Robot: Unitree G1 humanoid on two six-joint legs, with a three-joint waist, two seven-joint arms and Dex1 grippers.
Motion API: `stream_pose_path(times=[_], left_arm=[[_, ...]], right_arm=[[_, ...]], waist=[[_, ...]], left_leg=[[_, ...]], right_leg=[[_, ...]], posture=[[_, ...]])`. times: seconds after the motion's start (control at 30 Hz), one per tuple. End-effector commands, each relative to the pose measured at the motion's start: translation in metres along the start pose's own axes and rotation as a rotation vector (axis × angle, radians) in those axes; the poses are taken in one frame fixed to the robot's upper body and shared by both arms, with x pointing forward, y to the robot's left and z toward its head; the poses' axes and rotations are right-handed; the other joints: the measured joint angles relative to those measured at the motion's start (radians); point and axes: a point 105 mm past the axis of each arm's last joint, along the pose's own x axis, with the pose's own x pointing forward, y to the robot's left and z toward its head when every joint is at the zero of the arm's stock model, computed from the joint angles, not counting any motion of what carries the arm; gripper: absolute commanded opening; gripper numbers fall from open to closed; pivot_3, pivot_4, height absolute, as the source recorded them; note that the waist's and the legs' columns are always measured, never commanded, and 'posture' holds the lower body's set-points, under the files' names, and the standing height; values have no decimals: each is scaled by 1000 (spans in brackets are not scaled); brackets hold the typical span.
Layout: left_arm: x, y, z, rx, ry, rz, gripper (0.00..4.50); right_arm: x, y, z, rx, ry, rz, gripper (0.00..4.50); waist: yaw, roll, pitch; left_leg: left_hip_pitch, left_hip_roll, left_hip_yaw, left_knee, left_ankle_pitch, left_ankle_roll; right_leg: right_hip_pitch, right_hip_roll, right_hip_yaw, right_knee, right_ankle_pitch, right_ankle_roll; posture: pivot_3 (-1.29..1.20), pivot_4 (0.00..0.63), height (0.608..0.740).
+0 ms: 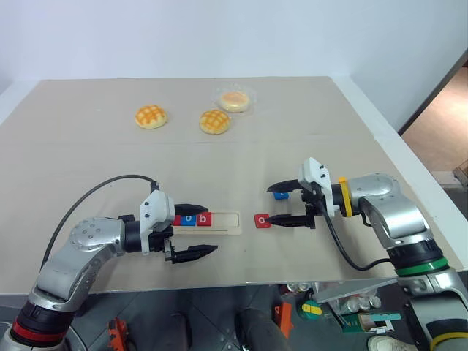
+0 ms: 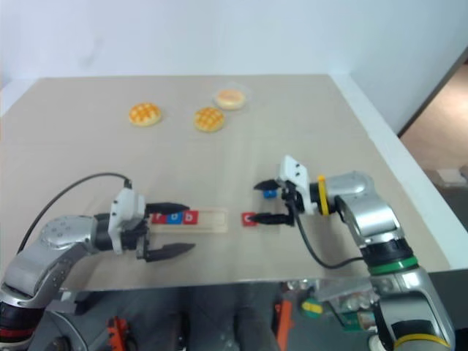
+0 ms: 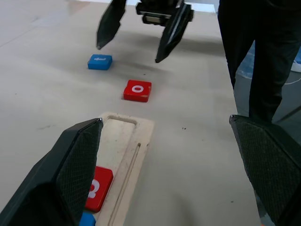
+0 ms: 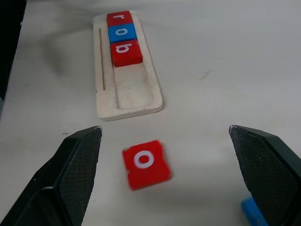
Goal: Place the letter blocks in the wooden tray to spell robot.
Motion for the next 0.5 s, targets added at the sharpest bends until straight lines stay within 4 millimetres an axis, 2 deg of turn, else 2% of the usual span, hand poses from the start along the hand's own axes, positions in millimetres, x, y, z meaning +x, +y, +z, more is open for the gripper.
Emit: stream_pose_path(times=[0.03, 0.2, 0.23, 0.5], left_arm=[[0, -2, 5, 40, -11, 9, 4500], [-1, 0, 4, 31, -16, 45, 4500], [-1, 0, 4, 30, -15, 47, 4500], [-2, 0, 0, 27, -5, 64, 4500]], right_arm=[[5, 3, 1, -80, 0, 53, 4479], [14, 13, -11, -91, 12, 84, 4479], [15, 14, -13, -86, 15, 84, 4233], [21, 12, -29, -10, 17, 4, 4233]], waist=[[2, 0, 0], [4, 0, 0], [4, 0, 0], [6, 0, 0]], left_leg=[[0, 0, 0, 0, 0, 0], [0, 0, 0, 0, 0, 0], [0, 0, 0, 0, 0, 0], [1, 0, 0, 4, 0, 0]], right_leg=[[0, 0, 0, 0, 0, 0], [0, -1, 0, 0, 0, 0], [0, -1, 0, 0, 0, 0], [0, 0, 0, 6, 0, 0]], posture=[[0, 150, 740], [0, 150, 740], [0, 150, 740], [0, 150, 740]])
